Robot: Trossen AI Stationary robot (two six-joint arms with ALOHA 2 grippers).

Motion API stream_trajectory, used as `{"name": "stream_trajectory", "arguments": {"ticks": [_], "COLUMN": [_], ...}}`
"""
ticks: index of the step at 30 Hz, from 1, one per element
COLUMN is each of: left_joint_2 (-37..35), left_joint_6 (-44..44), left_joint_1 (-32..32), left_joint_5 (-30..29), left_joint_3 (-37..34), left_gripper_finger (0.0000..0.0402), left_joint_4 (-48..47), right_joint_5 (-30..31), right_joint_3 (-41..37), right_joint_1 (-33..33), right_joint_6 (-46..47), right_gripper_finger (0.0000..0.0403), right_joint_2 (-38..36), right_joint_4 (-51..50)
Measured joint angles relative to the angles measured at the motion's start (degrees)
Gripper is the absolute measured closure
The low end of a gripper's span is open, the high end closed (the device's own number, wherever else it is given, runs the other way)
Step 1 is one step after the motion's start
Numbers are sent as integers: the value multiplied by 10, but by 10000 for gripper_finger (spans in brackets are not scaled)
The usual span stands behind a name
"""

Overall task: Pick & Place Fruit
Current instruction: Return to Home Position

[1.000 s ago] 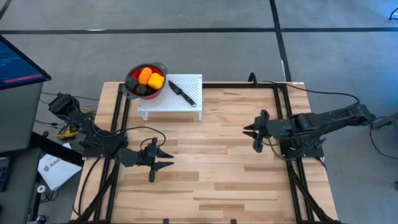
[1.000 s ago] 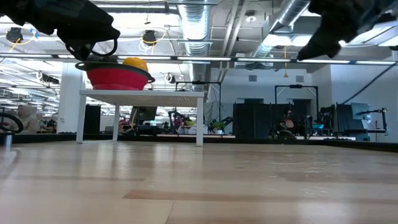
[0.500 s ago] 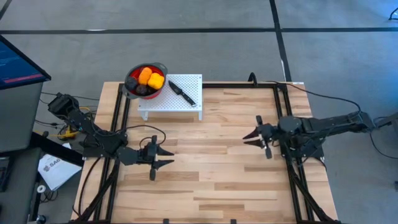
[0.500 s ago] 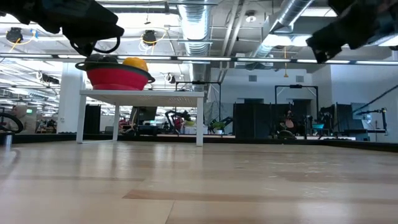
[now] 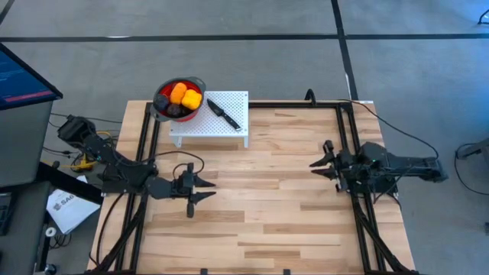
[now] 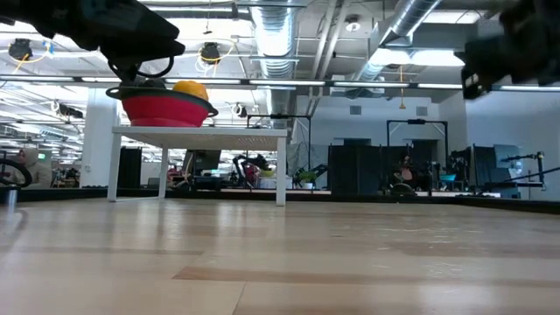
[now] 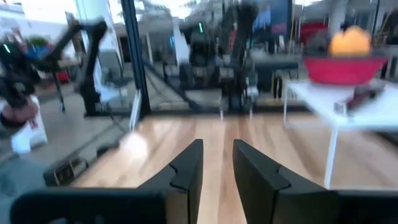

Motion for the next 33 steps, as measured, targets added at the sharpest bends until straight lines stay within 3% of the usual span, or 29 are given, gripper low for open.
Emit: {"name": "stream_trajectory", "arguments": {"ticks": [7,16,22,33], "left_joint_2": [-2,-44,-161,-444], "left_joint_6": [18,72,106,110], "left_joint_1": [62,146,176,199], "left_joint_5": [51,148,169,169], "left_joint_3": [0,-2,-58,-218], "left_gripper_finger": [283,283,283,283], "left_joint_4": [13,29,27,19], "right_joint_5": [3,4,4,4], "right_joint_3": [-39,-41,-41,-41], "right_joint_1": [-3,-1,-1,-2], "right_joint_6": [2,7,14,18], "right_gripper_finger": [321,321,321,321], "right_joint_2": [11,17,27,27], "right_joint_4": [96,50,40,40]}}
